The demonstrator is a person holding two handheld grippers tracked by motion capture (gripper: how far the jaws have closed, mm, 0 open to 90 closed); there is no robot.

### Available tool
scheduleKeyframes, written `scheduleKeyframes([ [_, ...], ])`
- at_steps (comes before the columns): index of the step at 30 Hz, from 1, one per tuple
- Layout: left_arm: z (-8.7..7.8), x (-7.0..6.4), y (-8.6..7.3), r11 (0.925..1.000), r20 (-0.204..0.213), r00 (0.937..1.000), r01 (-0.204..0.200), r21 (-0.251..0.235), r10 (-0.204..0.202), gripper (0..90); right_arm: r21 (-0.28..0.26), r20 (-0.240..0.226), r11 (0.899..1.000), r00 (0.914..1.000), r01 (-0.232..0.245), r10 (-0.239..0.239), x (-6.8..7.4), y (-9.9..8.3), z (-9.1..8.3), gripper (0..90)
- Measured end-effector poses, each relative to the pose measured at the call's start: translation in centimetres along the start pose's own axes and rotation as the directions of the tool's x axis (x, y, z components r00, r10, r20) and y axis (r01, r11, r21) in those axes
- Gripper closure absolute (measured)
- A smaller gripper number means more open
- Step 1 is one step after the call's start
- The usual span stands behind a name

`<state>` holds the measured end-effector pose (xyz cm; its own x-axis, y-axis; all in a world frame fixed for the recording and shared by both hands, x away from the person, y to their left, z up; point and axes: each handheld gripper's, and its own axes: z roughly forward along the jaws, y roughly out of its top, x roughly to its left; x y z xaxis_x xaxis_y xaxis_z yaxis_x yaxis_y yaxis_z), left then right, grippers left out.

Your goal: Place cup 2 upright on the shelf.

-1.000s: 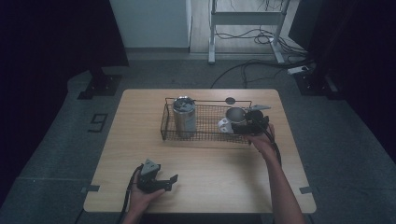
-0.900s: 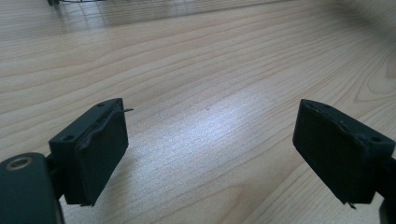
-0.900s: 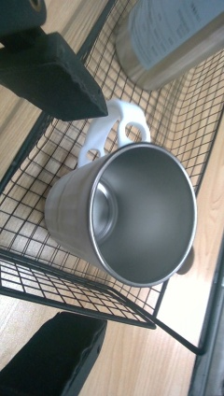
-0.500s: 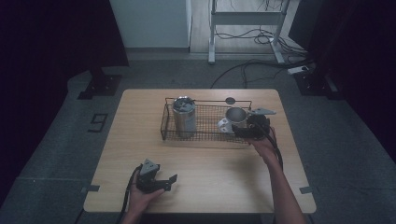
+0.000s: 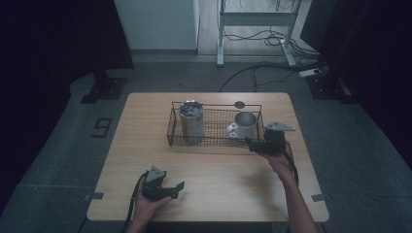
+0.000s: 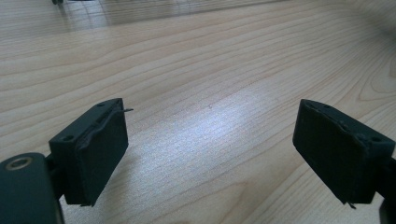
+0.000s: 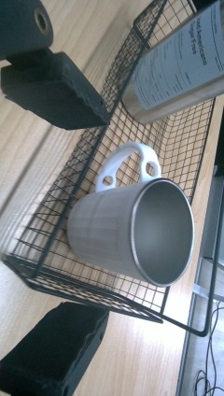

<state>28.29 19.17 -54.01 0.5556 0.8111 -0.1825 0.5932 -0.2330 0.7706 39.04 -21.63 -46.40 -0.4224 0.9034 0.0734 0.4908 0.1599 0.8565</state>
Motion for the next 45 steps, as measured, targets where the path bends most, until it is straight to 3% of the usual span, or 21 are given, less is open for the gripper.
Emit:
scheduleKeyframes([
  [17,0.1,-0.2,0.0,1.0000,0.000,1.0000,-0.005,0.002,0.005,10.5,-0.026,-0.009,0.999,0.9996,-0.026,0.026,0.4,-5.2,-3.0,12.0],
  [30,0.1,-0.2,0.0,1.0000,-0.002,1.0000,-0.006,0.002,0.006,10.5,0.028,0.000,0.999,0.9993,-0.038,0.038,-0.1,-9.3,-4.0,13.1],
  [45,-0.1,-0.1,0.0,1.0000,-0.005,1.0000,-0.006,-0.002,0.006,10.5,0.059,0.000,0.998,0.9993,-0.036,0.036,0.1,-10.6,-3.6,13.3],
])
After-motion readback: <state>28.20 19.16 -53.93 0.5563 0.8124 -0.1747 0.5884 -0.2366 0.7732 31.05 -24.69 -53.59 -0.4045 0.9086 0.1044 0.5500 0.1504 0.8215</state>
